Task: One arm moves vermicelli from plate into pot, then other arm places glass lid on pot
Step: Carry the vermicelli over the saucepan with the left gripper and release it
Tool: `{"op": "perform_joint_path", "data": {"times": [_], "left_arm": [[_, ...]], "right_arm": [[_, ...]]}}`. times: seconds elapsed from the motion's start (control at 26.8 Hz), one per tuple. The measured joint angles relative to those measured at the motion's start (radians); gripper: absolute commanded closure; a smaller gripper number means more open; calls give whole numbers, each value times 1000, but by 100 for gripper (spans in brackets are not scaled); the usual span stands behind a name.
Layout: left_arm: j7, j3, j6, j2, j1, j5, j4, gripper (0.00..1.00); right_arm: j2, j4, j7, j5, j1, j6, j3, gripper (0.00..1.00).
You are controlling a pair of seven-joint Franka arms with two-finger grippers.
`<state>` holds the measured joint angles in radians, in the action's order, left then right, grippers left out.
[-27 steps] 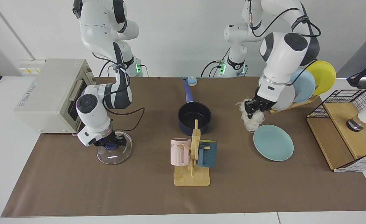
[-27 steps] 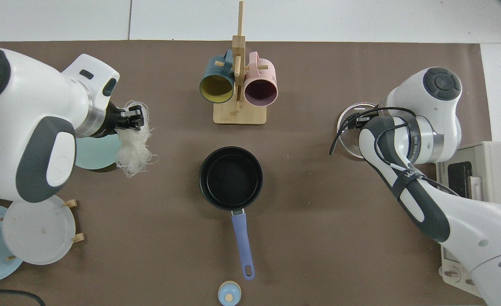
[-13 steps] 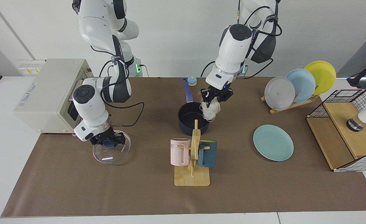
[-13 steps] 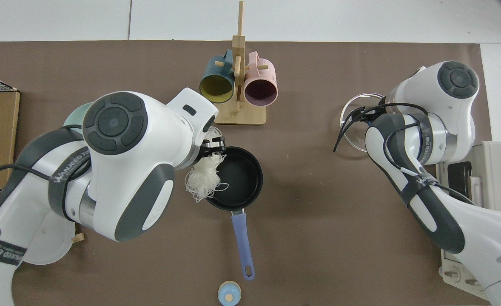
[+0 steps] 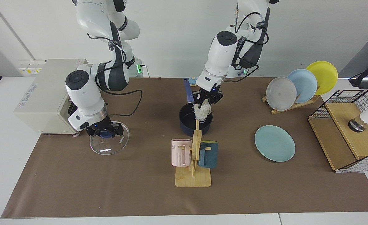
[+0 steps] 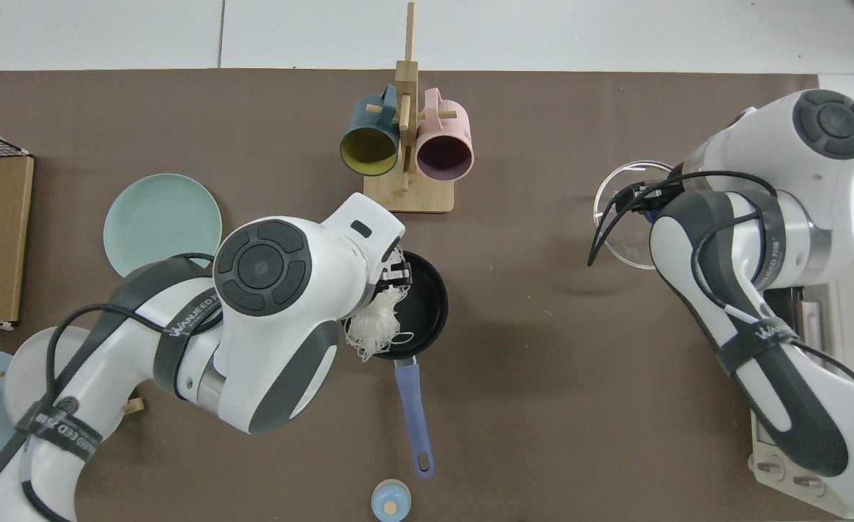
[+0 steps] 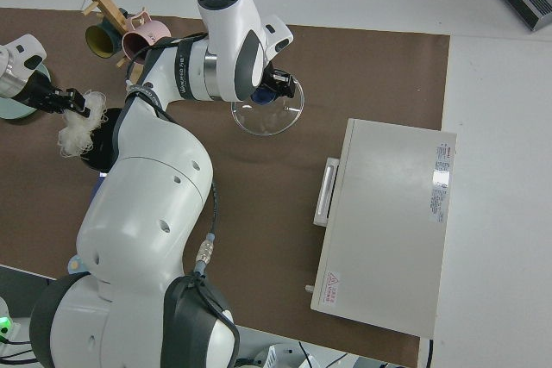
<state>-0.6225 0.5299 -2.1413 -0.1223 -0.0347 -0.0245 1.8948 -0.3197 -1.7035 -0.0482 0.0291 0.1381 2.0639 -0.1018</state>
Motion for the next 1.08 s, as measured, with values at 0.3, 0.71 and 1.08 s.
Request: {"op": "perform_joint_path", "data": {"times": [0.3, 0.71, 1.08], "left_arm": [[-8, 1, -31, -67, -17, 0, 18, 100], [-25, -2, -93, -132, -38, 0, 33, 100], [-46, -7, -175, -164, -37, 0, 69, 0]], "right_arm": [[90, -5, 32, 0, -2, -131, -3, 93], [270, -267, 35, 0, 5, -58, 2, 93], [341, -380, 10, 0, 44, -15, 5, 94]]}}
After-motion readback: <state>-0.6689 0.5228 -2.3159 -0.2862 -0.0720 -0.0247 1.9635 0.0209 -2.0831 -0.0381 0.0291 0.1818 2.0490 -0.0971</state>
